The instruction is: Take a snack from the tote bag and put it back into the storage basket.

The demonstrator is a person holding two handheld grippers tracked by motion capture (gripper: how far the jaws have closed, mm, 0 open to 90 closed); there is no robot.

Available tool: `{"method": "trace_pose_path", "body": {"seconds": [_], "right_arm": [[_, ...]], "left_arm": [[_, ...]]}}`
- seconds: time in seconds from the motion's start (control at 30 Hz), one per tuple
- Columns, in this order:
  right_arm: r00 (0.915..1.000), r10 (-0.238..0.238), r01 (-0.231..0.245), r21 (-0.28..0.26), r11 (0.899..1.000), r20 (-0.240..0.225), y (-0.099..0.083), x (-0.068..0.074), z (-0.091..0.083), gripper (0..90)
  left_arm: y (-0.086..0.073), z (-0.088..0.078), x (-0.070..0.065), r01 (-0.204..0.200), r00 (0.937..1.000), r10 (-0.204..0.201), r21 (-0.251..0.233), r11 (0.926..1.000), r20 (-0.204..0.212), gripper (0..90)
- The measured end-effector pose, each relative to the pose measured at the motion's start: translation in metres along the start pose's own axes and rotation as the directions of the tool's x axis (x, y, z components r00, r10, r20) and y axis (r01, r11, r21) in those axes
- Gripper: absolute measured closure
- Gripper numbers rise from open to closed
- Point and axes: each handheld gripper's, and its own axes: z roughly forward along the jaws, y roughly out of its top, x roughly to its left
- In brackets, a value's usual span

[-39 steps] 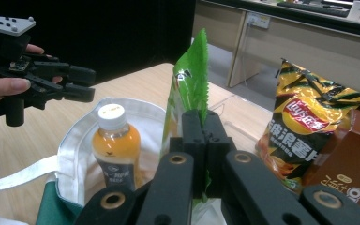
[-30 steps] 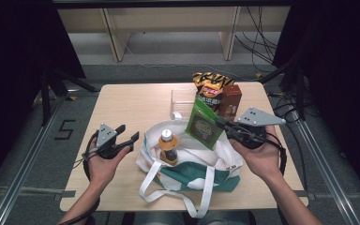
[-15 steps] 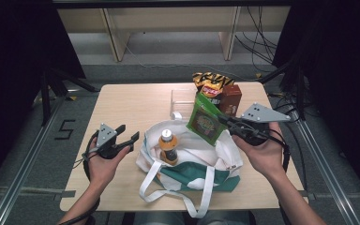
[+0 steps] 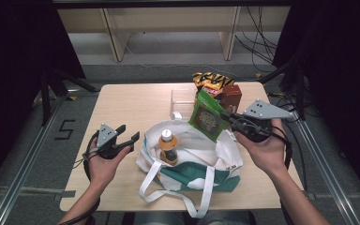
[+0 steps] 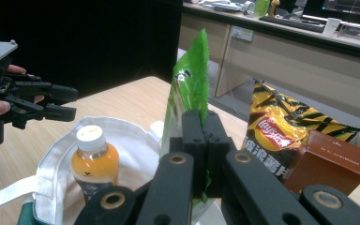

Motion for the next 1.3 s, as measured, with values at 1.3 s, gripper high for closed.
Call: {"method": "trace_pose_path", "body": {"seconds": [1.3], "right_arm": [[0.9986, -0.027, 0.028, -0.01, 1.0, 0.045, 0.014, -0.016, 0.005, 90.0]], "left_arm": [[0.0, 0.0, 0.001, 0.004, 1.0, -0.003, -0.007, 1.0, 0.005, 36.4]]}}
